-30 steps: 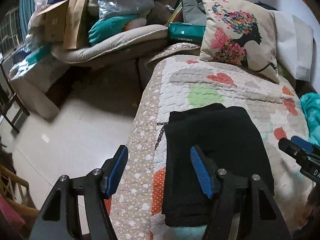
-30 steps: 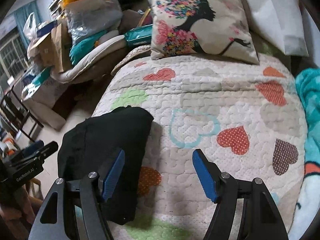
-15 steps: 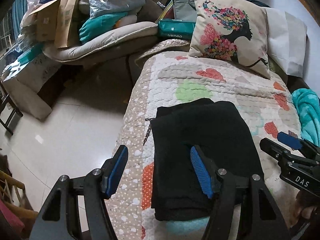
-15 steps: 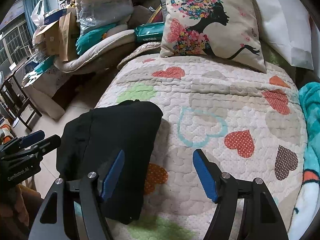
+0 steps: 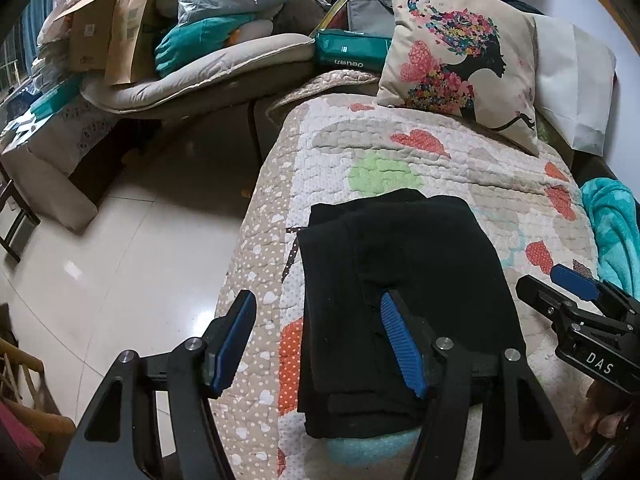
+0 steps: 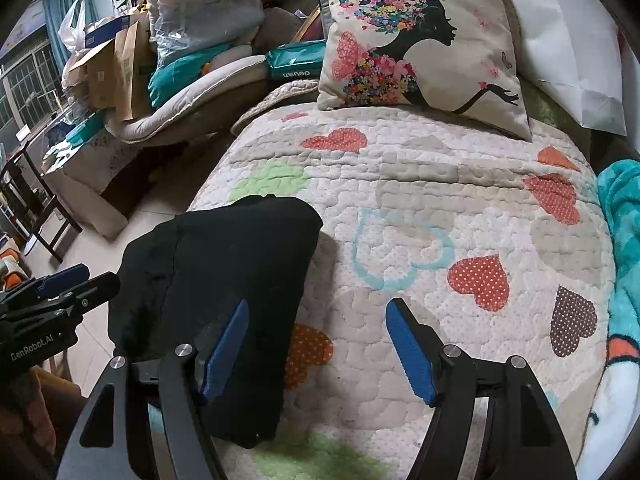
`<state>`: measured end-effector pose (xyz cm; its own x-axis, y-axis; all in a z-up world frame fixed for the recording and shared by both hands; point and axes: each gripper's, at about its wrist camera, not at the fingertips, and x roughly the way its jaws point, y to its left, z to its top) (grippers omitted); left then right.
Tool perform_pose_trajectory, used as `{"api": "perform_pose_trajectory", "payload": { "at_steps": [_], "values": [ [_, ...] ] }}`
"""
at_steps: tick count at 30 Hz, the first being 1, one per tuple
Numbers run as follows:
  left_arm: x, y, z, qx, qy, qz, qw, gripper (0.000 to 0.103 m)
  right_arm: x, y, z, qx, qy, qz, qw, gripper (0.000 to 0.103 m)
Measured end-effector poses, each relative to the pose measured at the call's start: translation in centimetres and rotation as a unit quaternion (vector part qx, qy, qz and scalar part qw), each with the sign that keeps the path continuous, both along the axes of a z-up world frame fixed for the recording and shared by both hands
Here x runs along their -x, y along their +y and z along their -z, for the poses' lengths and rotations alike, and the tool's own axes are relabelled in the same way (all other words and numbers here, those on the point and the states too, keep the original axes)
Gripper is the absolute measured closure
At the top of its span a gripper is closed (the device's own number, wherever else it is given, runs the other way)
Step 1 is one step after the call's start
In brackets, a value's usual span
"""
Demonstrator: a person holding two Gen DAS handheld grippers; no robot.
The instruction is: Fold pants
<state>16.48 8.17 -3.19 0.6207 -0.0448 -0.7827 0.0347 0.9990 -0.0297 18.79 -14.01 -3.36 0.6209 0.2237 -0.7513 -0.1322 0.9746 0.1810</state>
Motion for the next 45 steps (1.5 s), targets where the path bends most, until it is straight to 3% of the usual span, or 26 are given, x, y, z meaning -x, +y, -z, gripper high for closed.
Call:
{"api": "perform_pose_trajectory", "payload": {
  "at_steps": [22, 26, 28, 31, 36, 39, 42, 45],
  "values": [
    [-0.3, 0.2, 0.8, 0.020, 0.021, -0.001, 0.9996, 0.039, 0.0, 0.0, 0.7, -0.007, 0.011, 0.003, 1.000, 0.027],
    [-0.9, 1.6, 0.9, 0.081, 0.036, -0.001, 0.9961, 0.039, -0.2, -0.5, 0.8, -0.028, 0.017, 0.005, 0.999, 0.027],
    [-1.5, 3.4, 1.2, 0.136, 0.044, -0.017, 0.9896, 0.039, -0.5, -0.8, 0.8, -0.051, 0.018, 0.003, 0.999, 0.026],
    [-2.4, 5.3, 2.0, 0.189, 0.053, -0.034, 0.9800, 0.039, -1.7, -0.9, 0.7, -0.080, 0.028, -0.003, 0.996, 0.023],
    [-4.1, 5.7, 4.9, 0.265, 0.100, -0.023, 0.9588, 0.038, -4.2, -0.5, 1.5, -0.120, 0.053, -0.008, 0.991, 0.020],
    [-5.0, 4.7, 6.7, 0.268, 0.123, -0.014, 0.9554, 0.038, -5.6, -0.5, 3.2, -0.157, 0.080, 0.000, 0.984, 0.020],
    [-5.5, 3.7, 8.0, 0.277, 0.123, -0.008, 0.9530, 0.028, -6.5, -0.6, 4.8, -0.213, 0.106, 0.004, 0.971, 0.019],
    [-5.3, 3.0, 8.0, 0.268, 0.109, -0.003, 0.9573, 0.027, -7.1, 0.3, 5.9, -0.246, 0.122, -0.006, 0.962, 0.020]
  ]
}}
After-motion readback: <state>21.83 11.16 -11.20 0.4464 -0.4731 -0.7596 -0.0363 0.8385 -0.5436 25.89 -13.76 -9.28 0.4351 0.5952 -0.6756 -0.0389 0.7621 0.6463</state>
